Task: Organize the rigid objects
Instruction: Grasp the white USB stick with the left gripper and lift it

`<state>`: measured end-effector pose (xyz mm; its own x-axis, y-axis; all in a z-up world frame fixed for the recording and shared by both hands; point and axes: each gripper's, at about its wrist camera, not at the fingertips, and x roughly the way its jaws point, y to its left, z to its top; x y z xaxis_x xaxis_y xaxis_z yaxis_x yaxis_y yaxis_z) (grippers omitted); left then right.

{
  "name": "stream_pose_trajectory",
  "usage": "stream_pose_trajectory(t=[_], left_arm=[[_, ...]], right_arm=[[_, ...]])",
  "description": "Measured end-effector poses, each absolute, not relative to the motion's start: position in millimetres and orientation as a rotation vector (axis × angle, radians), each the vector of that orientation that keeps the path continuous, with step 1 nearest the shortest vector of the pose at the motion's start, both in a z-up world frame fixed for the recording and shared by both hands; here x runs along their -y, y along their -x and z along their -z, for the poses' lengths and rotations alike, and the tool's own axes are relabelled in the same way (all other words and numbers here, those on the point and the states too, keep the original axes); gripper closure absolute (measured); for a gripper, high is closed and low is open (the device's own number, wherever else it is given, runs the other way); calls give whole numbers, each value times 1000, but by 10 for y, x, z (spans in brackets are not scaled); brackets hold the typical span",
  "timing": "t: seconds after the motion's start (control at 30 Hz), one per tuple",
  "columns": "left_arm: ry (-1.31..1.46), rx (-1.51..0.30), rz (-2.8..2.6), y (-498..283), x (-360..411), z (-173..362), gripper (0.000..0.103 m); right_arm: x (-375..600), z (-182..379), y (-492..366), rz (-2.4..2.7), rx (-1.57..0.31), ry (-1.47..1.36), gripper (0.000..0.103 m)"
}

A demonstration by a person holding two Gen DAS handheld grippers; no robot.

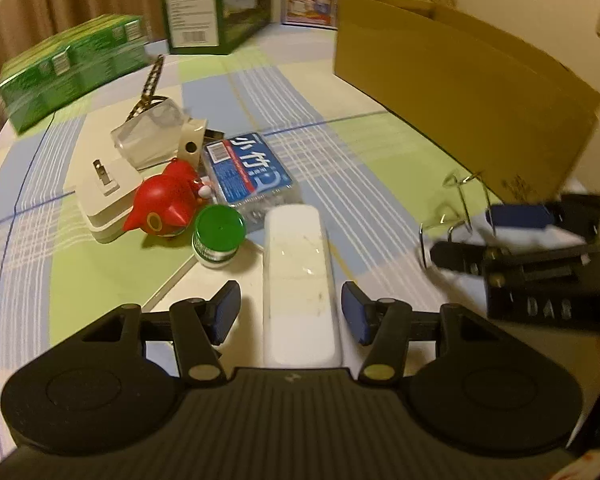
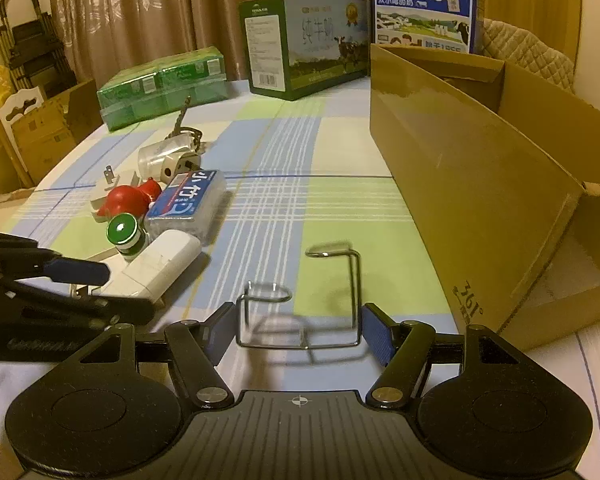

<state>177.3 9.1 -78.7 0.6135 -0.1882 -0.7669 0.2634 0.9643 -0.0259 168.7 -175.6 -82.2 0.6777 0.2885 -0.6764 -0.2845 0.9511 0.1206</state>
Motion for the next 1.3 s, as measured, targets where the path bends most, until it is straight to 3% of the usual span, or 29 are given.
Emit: stream_pose_trajectory(t=[0.17, 1.3], left_arm=[[-110, -886, 257, -1846, -4, 859, 67], [-139, -809, 242, -1610, 7, 675, 68]], right_arm=[[1756, 818, -1700, -323, -761, -7, 38], [1704, 687, -1633, -325, -714, 34, 39]])
